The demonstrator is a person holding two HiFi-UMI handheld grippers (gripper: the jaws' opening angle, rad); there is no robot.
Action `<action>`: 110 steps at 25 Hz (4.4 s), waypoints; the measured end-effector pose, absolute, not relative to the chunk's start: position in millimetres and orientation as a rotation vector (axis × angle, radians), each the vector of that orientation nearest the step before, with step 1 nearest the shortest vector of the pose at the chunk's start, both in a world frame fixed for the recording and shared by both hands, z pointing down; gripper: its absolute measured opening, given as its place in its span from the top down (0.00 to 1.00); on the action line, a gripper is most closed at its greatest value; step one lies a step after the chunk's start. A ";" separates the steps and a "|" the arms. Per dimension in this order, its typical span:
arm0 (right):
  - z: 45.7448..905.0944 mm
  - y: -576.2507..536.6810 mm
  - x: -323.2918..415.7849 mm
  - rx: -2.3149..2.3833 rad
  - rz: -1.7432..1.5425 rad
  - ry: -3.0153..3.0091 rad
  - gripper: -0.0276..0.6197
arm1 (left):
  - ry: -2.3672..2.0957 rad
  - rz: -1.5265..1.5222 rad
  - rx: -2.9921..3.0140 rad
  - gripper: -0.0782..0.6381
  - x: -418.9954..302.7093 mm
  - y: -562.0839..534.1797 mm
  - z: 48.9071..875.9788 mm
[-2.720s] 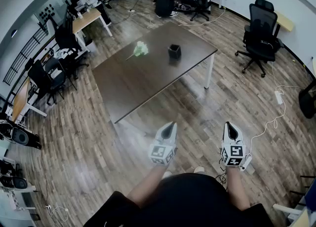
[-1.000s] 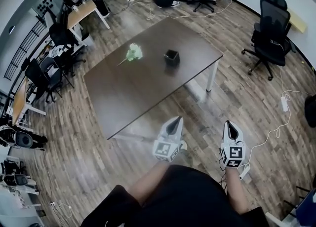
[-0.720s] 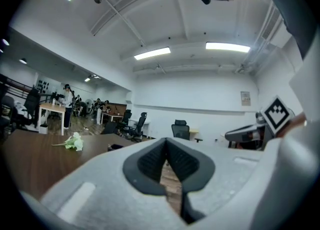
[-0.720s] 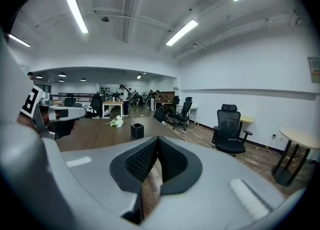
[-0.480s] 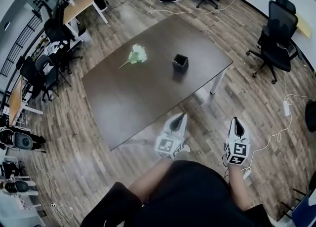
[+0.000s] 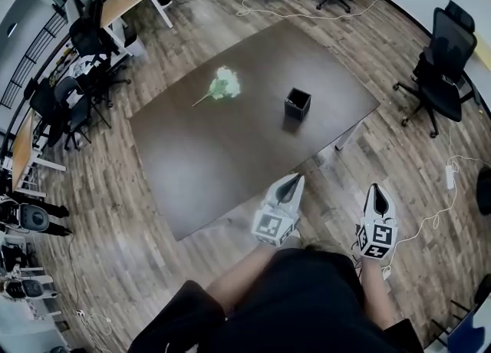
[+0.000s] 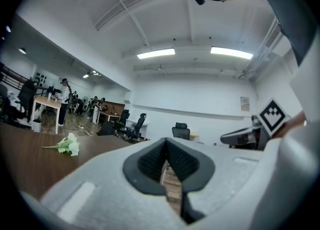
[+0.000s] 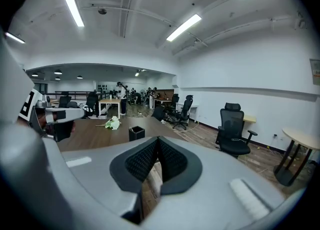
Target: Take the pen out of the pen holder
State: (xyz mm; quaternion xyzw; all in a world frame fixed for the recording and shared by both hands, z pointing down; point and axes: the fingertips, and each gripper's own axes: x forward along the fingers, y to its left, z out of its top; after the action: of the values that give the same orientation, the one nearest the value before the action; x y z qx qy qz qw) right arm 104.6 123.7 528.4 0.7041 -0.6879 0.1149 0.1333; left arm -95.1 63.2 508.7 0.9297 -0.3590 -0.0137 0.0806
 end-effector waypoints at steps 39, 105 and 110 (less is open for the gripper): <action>587.0 -220.7 184.3 1.443 0.449 -2.430 0.96 | -1.497 0.158 2.495 0.89 21.4 -226.8 556.5; 674.1 -327.5 149.0 1.109 0.656 -2.437 0.95 | -1.559 0.653 2.147 0.79 -31.5 -377.1 739.6; 667.4 -318.9 146.0 1.121 0.650 -2.435 0.95 | -1.524 0.652 2.167 0.79 -29.9 -373.0 733.7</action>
State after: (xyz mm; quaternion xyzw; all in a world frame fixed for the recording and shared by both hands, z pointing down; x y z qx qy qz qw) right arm 146.0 -318.9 667.4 0.3988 -0.8667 0.2314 0.1904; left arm -29.9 -373.0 733.7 0.7774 -0.5467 0.2338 0.2051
